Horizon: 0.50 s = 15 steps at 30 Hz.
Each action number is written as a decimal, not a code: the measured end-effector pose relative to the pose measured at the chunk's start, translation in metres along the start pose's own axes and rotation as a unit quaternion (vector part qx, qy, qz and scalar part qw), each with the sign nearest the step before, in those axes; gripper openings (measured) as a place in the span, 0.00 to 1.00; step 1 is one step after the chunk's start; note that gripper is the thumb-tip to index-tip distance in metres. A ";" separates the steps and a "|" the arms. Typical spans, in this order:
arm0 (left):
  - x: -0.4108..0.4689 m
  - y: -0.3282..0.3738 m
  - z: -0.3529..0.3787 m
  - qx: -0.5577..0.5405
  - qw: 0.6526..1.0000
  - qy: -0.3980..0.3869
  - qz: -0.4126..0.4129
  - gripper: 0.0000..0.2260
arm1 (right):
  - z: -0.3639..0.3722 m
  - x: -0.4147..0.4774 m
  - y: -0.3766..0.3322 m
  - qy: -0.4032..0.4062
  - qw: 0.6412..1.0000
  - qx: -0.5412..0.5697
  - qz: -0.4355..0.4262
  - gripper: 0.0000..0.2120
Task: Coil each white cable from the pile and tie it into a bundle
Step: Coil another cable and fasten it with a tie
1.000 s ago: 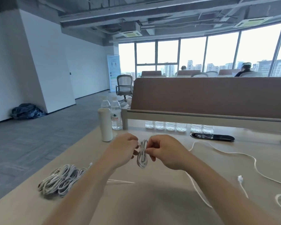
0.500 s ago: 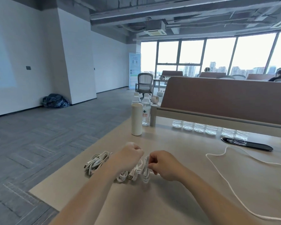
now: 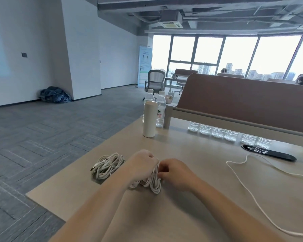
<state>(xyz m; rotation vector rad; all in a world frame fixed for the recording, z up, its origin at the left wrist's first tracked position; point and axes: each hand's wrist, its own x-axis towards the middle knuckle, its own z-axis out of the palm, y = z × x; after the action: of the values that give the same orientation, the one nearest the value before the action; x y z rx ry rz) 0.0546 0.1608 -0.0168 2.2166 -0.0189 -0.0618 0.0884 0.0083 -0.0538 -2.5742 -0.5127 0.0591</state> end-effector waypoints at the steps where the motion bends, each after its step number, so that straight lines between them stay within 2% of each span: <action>1: 0.000 0.000 -0.001 -0.001 1.000 0.002 0.000 0.10 | 0.000 0.001 0.001 -0.002 1.000 -0.002 0.004 0.08; 3: 0.000 -0.001 -0.001 -0.003 1.000 0.009 0.004 0.11 | -0.001 0.003 0.000 -0.009 1.000 -0.016 0.008 0.08; 5: 0.000 0.000 -0.002 -0.011 1.000 0.017 0.007 0.11 | -0.005 0.004 0.000 -0.015 0.998 -0.053 0.006 0.02; 10: -0.002 0.010 -0.006 -0.046 0.998 0.033 0.019 0.13 | -0.020 -0.002 -0.008 0.003 0.983 -0.182 -0.035 0.11; 15: -0.009 0.030 -0.008 -0.054 0.996 0.061 0.038 0.10 | -0.053 -0.021 -0.014 0.056 0.986 -0.159 -0.012 0.15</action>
<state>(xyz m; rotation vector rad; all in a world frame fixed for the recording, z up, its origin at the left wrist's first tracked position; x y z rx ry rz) 0.0460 0.1499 0.0122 2.1056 -0.0314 0.1113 0.0717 -0.0132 -0.0014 -2.8600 -0.5485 -0.1904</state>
